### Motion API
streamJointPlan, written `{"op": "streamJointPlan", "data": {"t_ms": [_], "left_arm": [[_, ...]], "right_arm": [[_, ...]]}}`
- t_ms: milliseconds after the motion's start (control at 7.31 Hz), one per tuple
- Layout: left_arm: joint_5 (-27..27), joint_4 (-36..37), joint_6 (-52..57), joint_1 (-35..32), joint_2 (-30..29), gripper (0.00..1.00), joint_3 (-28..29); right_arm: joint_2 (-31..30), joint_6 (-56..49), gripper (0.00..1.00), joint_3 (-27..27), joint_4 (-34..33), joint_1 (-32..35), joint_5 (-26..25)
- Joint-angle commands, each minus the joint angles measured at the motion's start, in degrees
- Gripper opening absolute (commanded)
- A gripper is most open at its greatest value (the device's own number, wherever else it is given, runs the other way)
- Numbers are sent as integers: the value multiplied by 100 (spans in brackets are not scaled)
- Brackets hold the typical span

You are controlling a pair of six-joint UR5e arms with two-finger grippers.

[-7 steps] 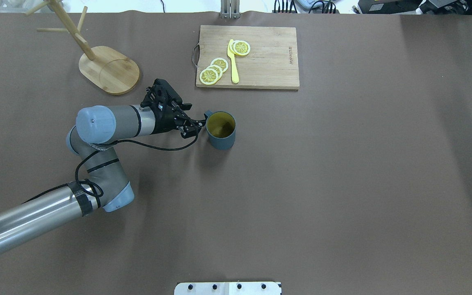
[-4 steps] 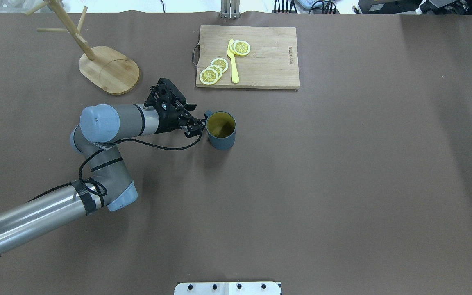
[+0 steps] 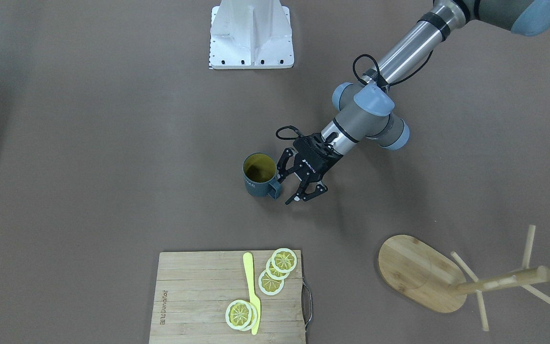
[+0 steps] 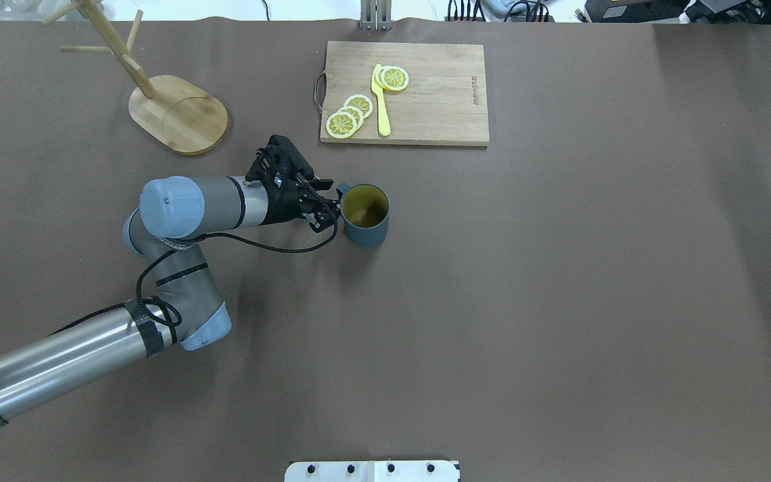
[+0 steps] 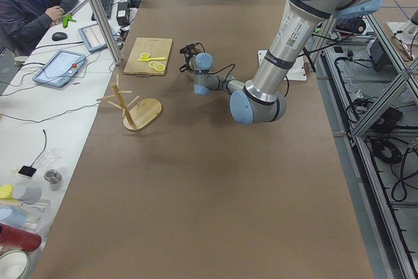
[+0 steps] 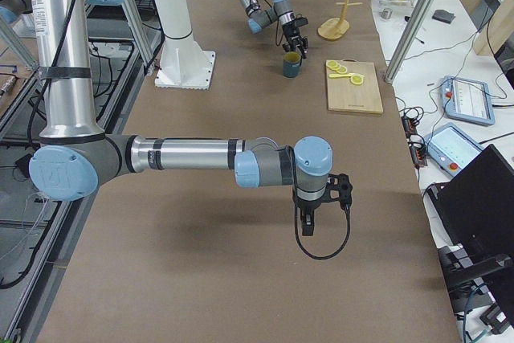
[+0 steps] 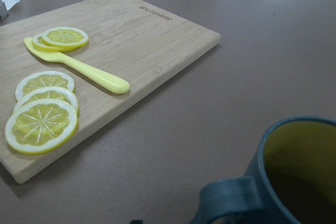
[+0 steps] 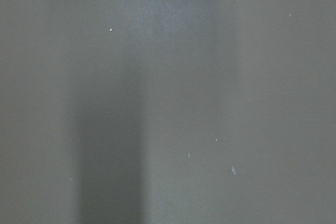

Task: Hang cup on storage rack
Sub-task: 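Reach the left gripper to the mug handle and close on it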

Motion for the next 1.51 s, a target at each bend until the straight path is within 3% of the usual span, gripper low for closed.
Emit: {"op": "streamJointPlan", "data": {"t_ms": [0,548,821,958,1095,1232,1369], "left_arm": [[-36,-7,26,4,-1,45,-2],[-36,-7,17,-5,-80,45,-2],[-36,-7,17,-5,-80,40,-2],[-36,-7,17,-5,-80,30,-2],[-36,-7,-9,-14,-80,11,-2],[-36,-16,-70,-14,-89,0,-2],[-62,-16,-210,-14,-89,0,-11]], "right_arm": [[0,3,100,0,0,-1,1],[9,3,100,9,0,-1,1],[17,12,100,0,0,-1,1],[35,12,100,0,0,-1,1],[35,12,100,9,0,-1,1],[35,12,100,9,0,-1,1],[44,12,100,9,0,-1,1]]}}
